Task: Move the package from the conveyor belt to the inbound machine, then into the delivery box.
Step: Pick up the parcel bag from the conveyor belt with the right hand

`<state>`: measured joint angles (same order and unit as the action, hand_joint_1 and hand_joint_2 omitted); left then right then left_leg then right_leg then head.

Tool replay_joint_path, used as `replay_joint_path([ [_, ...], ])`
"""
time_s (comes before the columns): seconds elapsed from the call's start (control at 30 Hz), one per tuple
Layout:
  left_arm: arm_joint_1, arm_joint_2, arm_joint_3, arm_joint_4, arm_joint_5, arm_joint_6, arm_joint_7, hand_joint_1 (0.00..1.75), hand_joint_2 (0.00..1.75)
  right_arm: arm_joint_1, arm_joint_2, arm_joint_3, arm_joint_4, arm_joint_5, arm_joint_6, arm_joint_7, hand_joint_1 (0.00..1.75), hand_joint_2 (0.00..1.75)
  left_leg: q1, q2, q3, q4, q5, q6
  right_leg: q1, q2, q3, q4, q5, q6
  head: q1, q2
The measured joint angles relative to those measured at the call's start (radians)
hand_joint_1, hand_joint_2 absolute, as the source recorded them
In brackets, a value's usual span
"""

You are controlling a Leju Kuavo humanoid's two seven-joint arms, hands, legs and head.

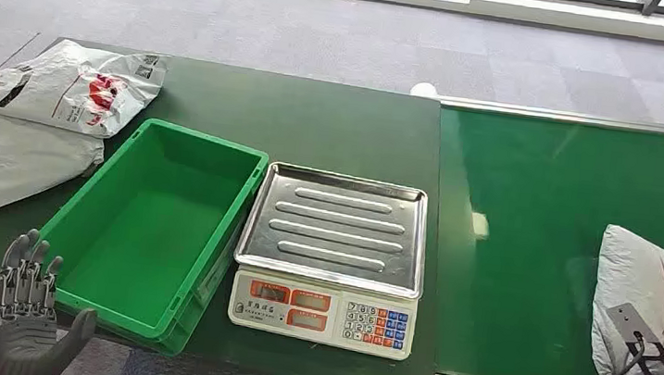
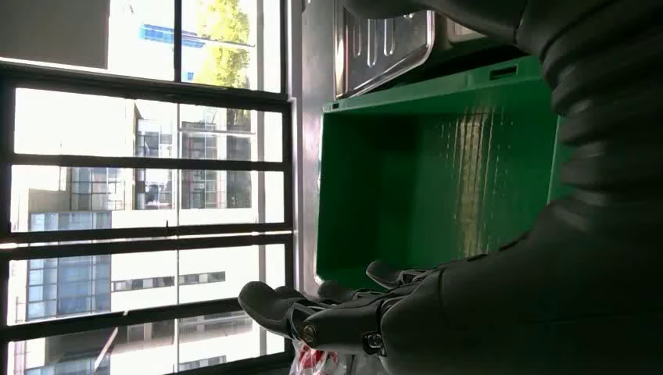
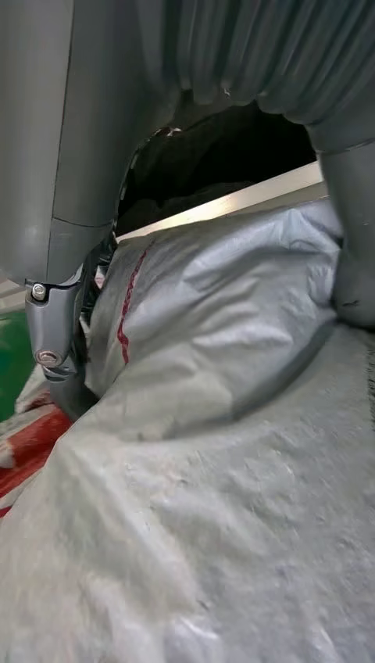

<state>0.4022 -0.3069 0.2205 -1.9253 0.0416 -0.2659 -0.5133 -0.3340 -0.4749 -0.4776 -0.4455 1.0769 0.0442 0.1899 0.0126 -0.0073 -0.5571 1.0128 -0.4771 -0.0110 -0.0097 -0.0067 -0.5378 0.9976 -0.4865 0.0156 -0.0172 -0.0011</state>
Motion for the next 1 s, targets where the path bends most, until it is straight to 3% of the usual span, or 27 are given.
replay_joint_path([
  [0.1, 0.002, 0.004, -0.001, 0.002, 0.002, 0.006, -0.001, 0.00, 1.75, -0.001, 0.000, 0.000, 0.005, -0.018, -0.051, -0.040, 1.75, 1.75, -0.001, 0.000, -0.001, 0.001, 0.000, 0.001, -0.001, -0.001, 0.000, 0.000, 0.001, 0.002, 0.000, 0.000],
  [0.27, 0.003, 0.010, -0.002, 0.005, 0.004, 0.008, -0.002, 0.00, 1.75, 0.003, 0.006, -0.001, -0.005, -0.133, -0.154, -0.180, 1.75, 1.75, -0.003, 0.000, -0.004, 0.001, 0.000, 0.002, -0.003, 0.000, -0.002, 0.000, 0.002, 0.003, 0.000, 0.000],
  [0.47, 0.002, 0.013, -0.003, 0.006, 0.004, 0.016, -0.016, 0.00, 1.75, 0.028, 0.043, 0.016, -0.141, -0.406, -0.135, -0.348, 1.75, 1.75, -0.004, 0.000, -0.008, 0.001, 0.001, 0.001, -0.004, 0.000, -0.007, 0.002, 0.003, 0.002, 0.000, 0.000],
  [0.67, 0.002, 0.015, -0.006, 0.008, 0.004, 0.026, -0.022, 0.00, 1.75, 0.057, 0.073, 0.076, -0.283, -0.527, -0.120, -0.340, 1.75, 1.75, -0.004, 0.000, -0.009, 0.001, 0.001, 0.001, -0.004, 0.000, -0.009, 0.003, 0.002, 0.002, 0.000, 0.000],
  [0.77, 0.002, 0.017, -0.006, 0.008, 0.004, 0.027, -0.024, 0.00, 1.75, 0.073, 0.078, 0.097, -0.322, -0.563, -0.129, -0.377, 1.75, 1.75, -0.004, 0.000, -0.010, 0.001, 0.001, 0.001, -0.004, 0.001, -0.010, 0.003, 0.002, 0.002, 0.000, 0.000],
  [0.9, 0.002, 0.018, -0.007, 0.008, 0.004, 0.029, -0.030, 0.00, 1.75, 0.122, 0.100, 0.157, -0.476, -0.656, -0.148, -0.513, 1.75, 1.75, -0.004, 0.000, -0.016, 0.001, 0.001, 0.001, -0.004, 0.001, -0.012, 0.003, 0.002, 0.002, 0.000, 0.000],
  [1.0, 0.000, 0.019, -0.015, 0.010, 0.000, 0.042, -0.040, 0.00, 1.75, 0.165, 0.137, 0.258, -0.694, -0.712, -0.193, -0.520, 1.75, 1.75, -0.004, 0.002, -0.021, 0.000, 0.001, 0.000, -0.004, 0.003, -0.014, 0.005, 0.002, 0.001, 0.000, 0.000],
])
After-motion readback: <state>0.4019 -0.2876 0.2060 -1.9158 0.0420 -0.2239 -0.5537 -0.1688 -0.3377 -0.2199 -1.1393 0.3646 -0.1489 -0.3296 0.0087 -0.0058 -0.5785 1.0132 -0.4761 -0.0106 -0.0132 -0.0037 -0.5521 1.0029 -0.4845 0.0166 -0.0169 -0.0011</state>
